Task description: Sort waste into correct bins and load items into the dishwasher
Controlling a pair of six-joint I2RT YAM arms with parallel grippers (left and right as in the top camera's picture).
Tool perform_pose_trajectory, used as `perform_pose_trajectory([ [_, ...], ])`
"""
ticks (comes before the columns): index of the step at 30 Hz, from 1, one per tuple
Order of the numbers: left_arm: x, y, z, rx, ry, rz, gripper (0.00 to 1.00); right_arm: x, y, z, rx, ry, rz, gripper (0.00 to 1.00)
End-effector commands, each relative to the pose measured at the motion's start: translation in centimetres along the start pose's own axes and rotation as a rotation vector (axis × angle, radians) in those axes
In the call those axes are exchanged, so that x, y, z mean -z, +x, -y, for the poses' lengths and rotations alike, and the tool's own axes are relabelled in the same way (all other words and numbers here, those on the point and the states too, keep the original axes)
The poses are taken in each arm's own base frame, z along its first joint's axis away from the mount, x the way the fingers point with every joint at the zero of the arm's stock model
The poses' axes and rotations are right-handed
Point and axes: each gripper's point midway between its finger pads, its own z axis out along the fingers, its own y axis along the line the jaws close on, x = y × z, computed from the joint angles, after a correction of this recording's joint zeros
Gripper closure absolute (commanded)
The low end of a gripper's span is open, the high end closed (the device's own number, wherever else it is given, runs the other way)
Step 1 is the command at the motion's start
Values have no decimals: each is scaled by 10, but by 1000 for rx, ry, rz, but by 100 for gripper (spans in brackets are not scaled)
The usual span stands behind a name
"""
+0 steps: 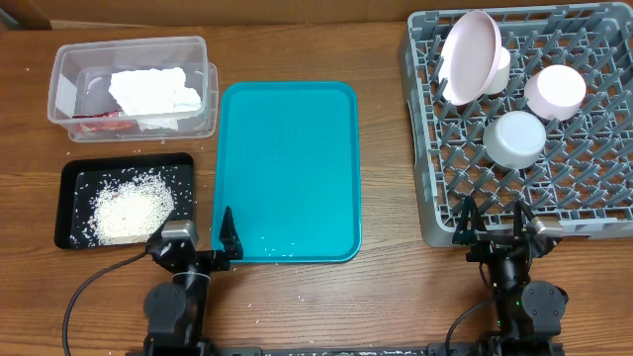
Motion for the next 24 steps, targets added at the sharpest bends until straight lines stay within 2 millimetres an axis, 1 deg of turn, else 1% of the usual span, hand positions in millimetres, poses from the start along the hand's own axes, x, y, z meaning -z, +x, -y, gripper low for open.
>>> perform_pose_trajectory([
  [1, 4, -21, 6, -81, 30, 96, 0, 0, 1, 0, 4, 1, 6, 0],
  [4, 6, -35, 15, -147, 70, 160, 0, 0, 1, 0, 4, 1, 6, 0],
  [6, 7, -39, 18, -184, 78, 175, 0, 0, 1, 0, 4, 1, 6, 0],
  [8, 5, -27, 12, -165, 54, 127, 0, 0, 1, 0, 4, 1, 6, 0],
  [10, 3, -6, 6, -128, 37, 39, 0, 0, 1, 0, 4, 1, 6, 0],
  [17, 3, -9, -2, -119, 3, 49, 0, 0, 1, 0, 4, 1, 6, 0],
  [24, 3, -9, -2, -119, 3, 48, 0, 0, 1, 0, 4, 1, 6, 0],
])
